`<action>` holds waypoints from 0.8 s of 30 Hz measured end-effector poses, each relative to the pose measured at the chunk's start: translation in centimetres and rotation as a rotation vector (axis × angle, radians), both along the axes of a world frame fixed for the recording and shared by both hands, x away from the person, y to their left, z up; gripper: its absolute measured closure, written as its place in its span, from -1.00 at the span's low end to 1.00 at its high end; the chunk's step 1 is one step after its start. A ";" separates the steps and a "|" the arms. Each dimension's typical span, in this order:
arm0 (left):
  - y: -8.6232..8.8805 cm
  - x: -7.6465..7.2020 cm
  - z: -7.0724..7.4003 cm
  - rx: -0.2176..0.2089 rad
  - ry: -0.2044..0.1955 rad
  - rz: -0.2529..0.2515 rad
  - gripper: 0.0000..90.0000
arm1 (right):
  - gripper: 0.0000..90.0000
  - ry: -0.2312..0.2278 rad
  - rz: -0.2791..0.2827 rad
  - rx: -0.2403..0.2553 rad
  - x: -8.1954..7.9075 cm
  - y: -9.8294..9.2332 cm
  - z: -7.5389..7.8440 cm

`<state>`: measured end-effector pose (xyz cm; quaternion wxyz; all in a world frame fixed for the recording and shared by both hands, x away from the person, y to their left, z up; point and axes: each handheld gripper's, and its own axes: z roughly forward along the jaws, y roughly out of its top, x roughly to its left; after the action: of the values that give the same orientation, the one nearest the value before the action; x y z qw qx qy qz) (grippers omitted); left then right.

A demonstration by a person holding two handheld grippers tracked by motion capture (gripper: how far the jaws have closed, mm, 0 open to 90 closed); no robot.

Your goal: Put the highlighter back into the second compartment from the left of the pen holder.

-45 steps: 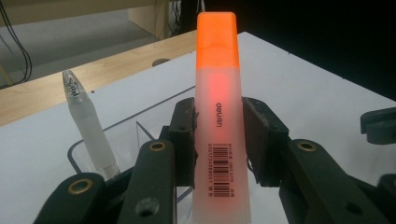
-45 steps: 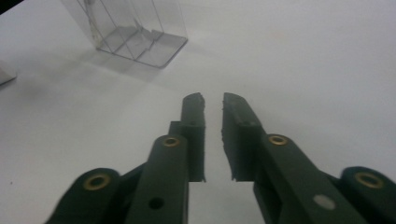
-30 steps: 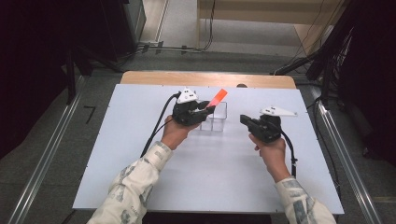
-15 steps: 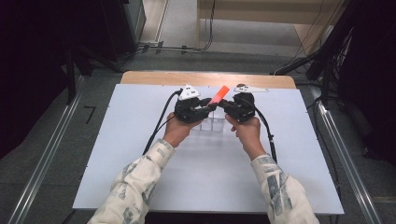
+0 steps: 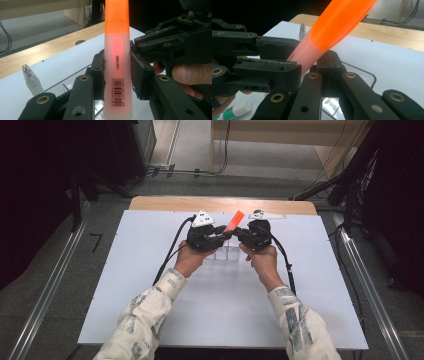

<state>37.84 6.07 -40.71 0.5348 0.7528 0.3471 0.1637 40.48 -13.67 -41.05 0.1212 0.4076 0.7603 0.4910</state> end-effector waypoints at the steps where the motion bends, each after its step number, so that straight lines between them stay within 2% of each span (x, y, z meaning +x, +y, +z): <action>1: 0.0 0.0 0.0 0.002 -0.001 -0.002 0.48 | 0.96 -0.009 0.002 -0.006 -0.1 0.1 0.0; 9: 0.4 0.0 0.1 0.023 0.006 -0.011 0.48 | 0.96 -0.063 0.016 -0.066 -0.4 0.7 0.4; 15: 0.5 0.0 0.2 0.044 0.020 -0.023 0.48 | 0.96 -0.121 0.024 -0.155 -0.8 1.3 0.6; 17: 0.4 0.0 0.2 0.044 0.013 -0.019 0.48 | 0.96 -0.123 0.026 -0.153 -0.8 1.2 0.6; 19: 0.4 -0.1 0.2 0.026 0.007 -0.021 0.48 | 0.96 -0.132 0.022 -0.149 -0.9 1.2 0.6; 24: 0.4 -0.3 0.4 0.001 -0.023 -0.002 0.48 | 0.96 -0.136 -0.012 -0.132 -1.1 0.2 0.7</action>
<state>37.51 6.48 -40.32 0.5386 0.7515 0.3401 0.1717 39.37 -13.46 -40.31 0.2021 0.3692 0.7784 0.4658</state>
